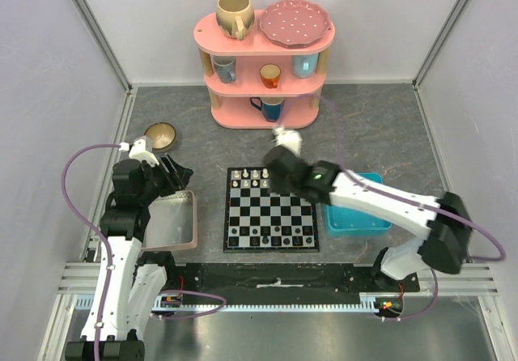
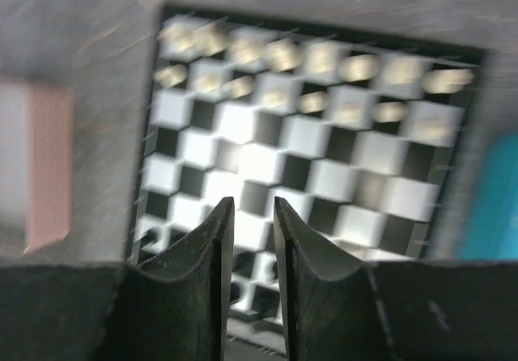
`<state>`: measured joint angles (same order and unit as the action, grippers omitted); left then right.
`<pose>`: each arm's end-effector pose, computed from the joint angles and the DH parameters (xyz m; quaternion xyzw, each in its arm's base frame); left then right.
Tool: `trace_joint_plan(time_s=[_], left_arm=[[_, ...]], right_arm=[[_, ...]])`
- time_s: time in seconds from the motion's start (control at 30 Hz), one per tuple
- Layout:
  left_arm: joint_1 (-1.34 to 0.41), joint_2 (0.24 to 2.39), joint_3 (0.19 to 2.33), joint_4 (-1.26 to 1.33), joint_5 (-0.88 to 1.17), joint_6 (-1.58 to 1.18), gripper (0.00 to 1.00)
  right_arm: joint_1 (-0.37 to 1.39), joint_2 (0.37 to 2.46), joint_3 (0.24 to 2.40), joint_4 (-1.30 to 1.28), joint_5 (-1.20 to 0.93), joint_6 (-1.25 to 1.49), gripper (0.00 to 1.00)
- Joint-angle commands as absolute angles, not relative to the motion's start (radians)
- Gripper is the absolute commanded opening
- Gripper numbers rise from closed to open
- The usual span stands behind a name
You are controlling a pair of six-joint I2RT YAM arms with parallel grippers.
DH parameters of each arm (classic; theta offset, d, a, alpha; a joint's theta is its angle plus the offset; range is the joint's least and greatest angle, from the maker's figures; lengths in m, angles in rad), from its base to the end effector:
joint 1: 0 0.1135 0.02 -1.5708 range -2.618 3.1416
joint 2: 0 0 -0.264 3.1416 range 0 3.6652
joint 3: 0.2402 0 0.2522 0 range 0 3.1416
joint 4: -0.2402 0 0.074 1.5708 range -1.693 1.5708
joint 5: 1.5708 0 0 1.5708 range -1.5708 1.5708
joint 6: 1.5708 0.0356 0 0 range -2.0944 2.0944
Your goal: Set up the chess pieces on the board
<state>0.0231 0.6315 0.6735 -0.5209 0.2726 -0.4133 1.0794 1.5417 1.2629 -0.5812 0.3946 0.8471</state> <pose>0.1454 -0.0062 0.2897 -0.1144 0.8419 -0.2137 0.4821 0.1697 0.2881 0.2867 -0.0388 0.9210 0.1752 0.3457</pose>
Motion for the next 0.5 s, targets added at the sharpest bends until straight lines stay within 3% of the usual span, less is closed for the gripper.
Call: trace_joint_plan(time_s=[0.0,0.17,0.47], left_arm=[[0.028,0.627,0.667,-0.471,0.316,-0.379,0.62],[0.028,0.64,0.661,-0.454,0.362,-0.373,0.62],[0.023,0.64,0.658,-0.449,0.376,-0.37,0.61]], right_arm=[[0.879,1.354,1.086,-0.603,0.426,0.862,0.34],[0.623,1.255,0.91,-0.603,0.403,0.818,0.39],[0.321,1.229,0.73,-0.471,0.339,0.723,0.43]])
